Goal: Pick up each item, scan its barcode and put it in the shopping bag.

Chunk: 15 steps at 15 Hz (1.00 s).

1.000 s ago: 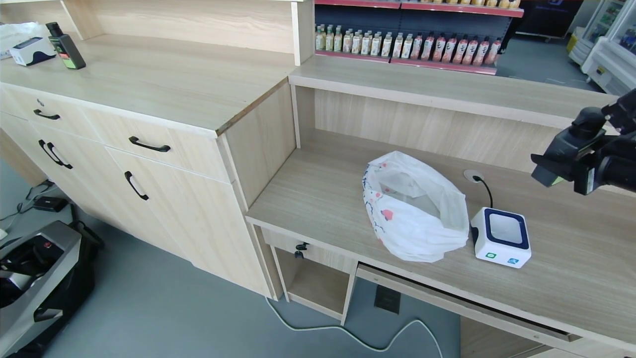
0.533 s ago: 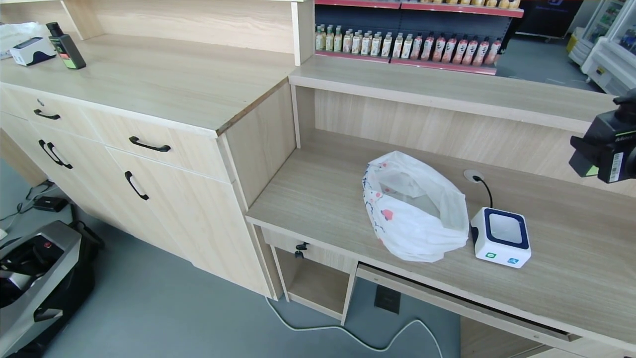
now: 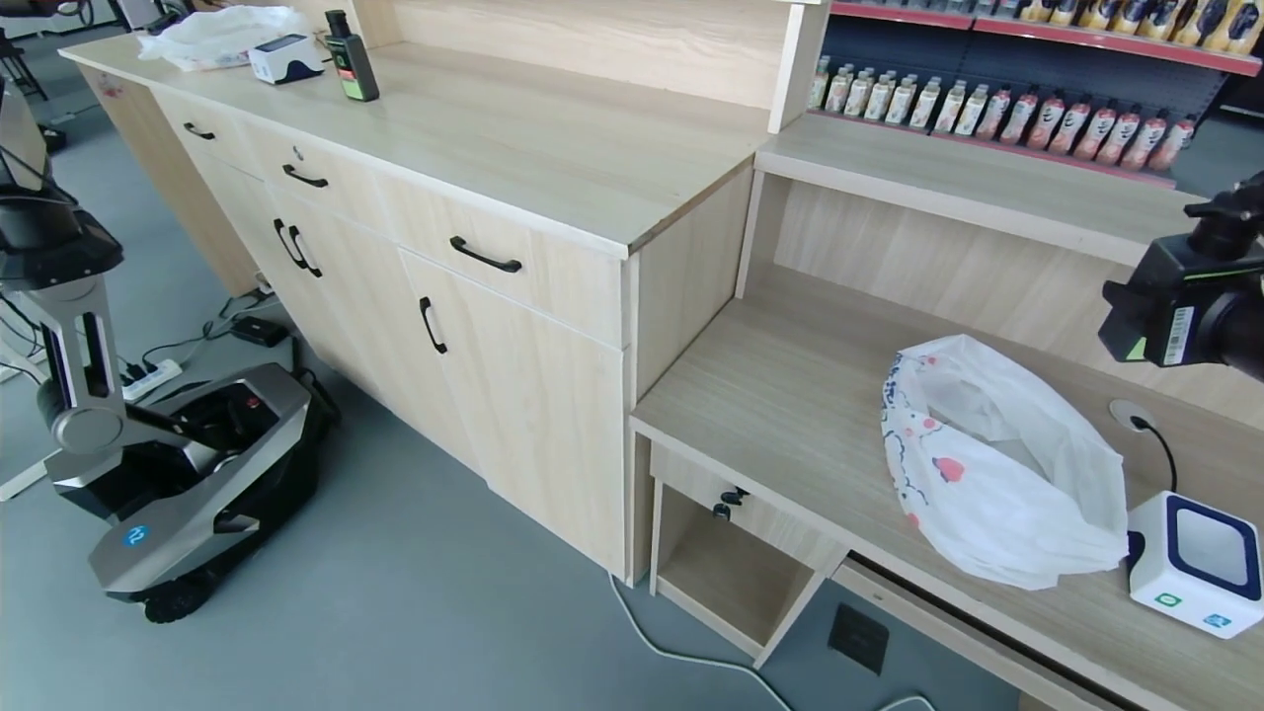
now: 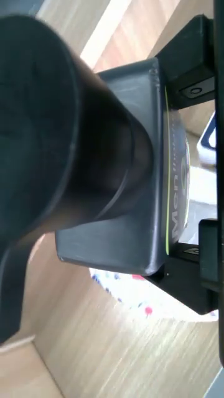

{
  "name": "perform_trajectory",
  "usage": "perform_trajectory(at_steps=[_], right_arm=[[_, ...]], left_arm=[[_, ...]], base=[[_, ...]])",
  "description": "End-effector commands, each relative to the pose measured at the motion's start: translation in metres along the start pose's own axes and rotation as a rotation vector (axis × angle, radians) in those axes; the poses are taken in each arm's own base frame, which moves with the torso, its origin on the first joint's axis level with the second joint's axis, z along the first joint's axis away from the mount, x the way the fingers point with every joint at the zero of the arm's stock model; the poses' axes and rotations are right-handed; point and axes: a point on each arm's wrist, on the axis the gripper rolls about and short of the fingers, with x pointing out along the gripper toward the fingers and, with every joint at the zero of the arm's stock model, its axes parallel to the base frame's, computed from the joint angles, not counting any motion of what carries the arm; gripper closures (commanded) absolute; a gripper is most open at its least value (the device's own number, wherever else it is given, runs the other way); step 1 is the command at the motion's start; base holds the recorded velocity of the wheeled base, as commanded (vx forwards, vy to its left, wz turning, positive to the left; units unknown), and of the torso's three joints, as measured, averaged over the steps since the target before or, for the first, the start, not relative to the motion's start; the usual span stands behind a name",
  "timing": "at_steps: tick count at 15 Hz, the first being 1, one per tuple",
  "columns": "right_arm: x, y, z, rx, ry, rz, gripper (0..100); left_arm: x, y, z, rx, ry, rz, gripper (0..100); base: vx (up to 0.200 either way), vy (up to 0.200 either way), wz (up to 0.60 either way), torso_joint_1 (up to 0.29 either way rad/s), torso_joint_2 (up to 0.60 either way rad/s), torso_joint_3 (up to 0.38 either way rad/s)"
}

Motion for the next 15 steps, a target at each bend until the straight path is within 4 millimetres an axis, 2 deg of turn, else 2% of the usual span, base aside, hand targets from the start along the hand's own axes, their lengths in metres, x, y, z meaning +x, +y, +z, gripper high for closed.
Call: perform_trajectory(at_steps=[1, 2, 5, 11, 15], right_arm=[[0.031, 0.009, -0.028, 0.002, 0.109, 0.018, 100], [0.052, 0.008, -0.051, -0.002, 0.18, 0.005, 100], [0.077, 0.011, -0.078, 0.002, 0.251, 0.002, 100], [0.099, 0.022, -0.115, 0.0, 0.298, 0.02, 100], [0.112, 0.031, -0.134, 0.015, 0.294, 0.131, 100]], left_arm=[[0.0, 0.0, 0.0, -0.001, 0.0, -0.002, 0], [0.0, 0.0, 0.0, -0.001, 0.0, -0.001, 0], [0.0, 0.0, 0.0, -0.001, 0.0, -0.001, 0], [0.0, 0.0, 0.0, -0.001, 0.0, -0.002, 0], [0.0, 0.0, 0.0, -0.001, 0.0, -0.001, 0]], base=[[0.0, 0.0, 0.0, 0.0, 0.0, 0.0], [0.0, 0.0, 0.0, 0.0, 0.0, 0.0], [0.0, 0.0, 0.0, 0.0, 0.0, 0.0], [0.0, 0.0, 0.0, 0.0, 0.0, 0.0], [0.0, 0.0, 0.0, 0.0, 0.0, 0.0]])
